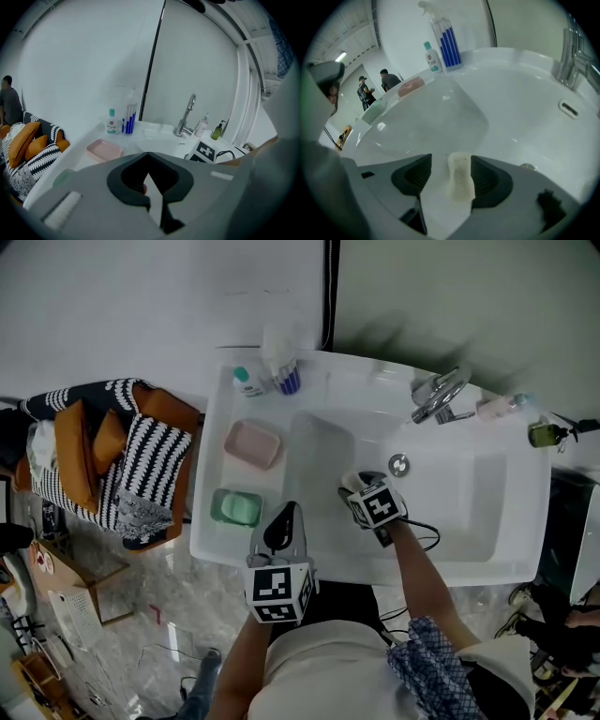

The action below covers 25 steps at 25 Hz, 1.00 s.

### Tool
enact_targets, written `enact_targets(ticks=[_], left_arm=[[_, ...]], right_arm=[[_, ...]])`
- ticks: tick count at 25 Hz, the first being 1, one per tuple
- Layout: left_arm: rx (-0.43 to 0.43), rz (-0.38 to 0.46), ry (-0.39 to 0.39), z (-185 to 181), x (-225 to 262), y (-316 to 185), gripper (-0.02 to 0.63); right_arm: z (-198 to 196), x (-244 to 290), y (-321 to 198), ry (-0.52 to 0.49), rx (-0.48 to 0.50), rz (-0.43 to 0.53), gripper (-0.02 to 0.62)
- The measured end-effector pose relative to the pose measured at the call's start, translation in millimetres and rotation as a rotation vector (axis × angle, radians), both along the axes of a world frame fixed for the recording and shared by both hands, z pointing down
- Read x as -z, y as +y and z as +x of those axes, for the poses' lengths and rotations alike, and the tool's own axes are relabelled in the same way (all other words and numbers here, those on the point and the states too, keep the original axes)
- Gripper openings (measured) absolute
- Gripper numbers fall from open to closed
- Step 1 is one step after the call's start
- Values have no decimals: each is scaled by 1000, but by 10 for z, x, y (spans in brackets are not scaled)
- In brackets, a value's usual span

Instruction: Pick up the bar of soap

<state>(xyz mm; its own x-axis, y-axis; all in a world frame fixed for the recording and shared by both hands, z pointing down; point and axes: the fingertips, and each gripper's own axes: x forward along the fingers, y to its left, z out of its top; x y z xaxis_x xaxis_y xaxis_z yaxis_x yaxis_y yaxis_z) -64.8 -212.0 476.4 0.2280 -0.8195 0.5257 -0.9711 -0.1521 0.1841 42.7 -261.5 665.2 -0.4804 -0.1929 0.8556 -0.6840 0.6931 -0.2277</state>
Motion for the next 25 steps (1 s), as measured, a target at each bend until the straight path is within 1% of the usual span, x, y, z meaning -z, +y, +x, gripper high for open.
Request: enact_targets(ticks=[3, 7, 9, 11, 13, 14, 16, 18, 21, 25], left_arm=[[1, 3, 10, -1, 14, 24, 6], [19, 8, 17, -68, 28, 78, 6], [49, 11, 26, -139, 31, 112, 6], [92, 21, 37, -219, 43, 127, 6], [125, 29, 37, -333, 57, 137, 6], [137, 31, 35, -399, 64, 152, 6], [168, 34, 38, -517, 75, 215, 6], [210, 47, 41, -666, 103, 269, 6], [296, 65, 21, -1029, 165, 385, 6], [426, 57, 14, -1428, 141, 626, 6]], right_arm=[[-45, 220, -42, -25, 7, 64, 255], [-179, 620, -146, -116, -28, 140, 255], [-305, 869, -193, -160, -9, 188, 255], [-480, 1140, -228, -245, 26, 210, 255], [-700, 1407, -227, -370, 40, 195, 255], [-812, 1520, -204, -417, 48, 188, 255], [-1020, 1677, -93, -449, 104, 187, 255], [-1247, 1778, 48, -450, 196, 189, 255], [-1683, 1862, 285, -473, 317, 168, 255], [-2085, 1784, 599, -443, 457, 121, 255]])
